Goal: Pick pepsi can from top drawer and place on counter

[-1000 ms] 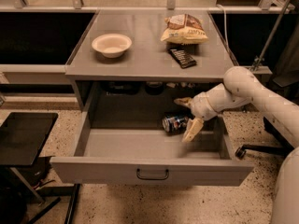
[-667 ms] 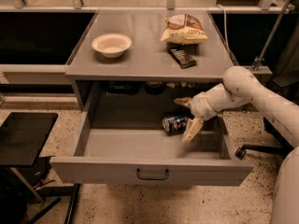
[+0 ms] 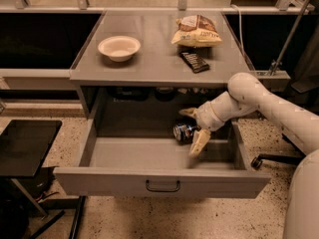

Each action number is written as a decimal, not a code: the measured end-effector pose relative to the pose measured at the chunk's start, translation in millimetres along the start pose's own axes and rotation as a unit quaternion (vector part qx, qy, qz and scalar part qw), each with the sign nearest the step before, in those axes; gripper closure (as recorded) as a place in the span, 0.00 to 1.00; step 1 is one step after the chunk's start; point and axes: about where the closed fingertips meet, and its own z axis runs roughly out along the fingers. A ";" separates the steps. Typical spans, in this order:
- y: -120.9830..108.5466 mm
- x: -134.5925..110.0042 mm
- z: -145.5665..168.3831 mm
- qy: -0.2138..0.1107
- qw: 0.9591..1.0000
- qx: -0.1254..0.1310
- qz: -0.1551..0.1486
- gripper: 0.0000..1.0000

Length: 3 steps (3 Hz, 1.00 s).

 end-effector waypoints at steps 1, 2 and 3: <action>0.0 0.0 0.0 0.000 1.000 0.000 0.000 0.19; 0.0 0.0 0.1 0.000 1.000 0.000 0.000 0.42; 0.0 0.0 0.1 0.000 1.000 0.000 0.000 0.66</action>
Offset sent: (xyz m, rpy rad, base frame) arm 0.0000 0.0000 0.0000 0.0000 0.0000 0.0000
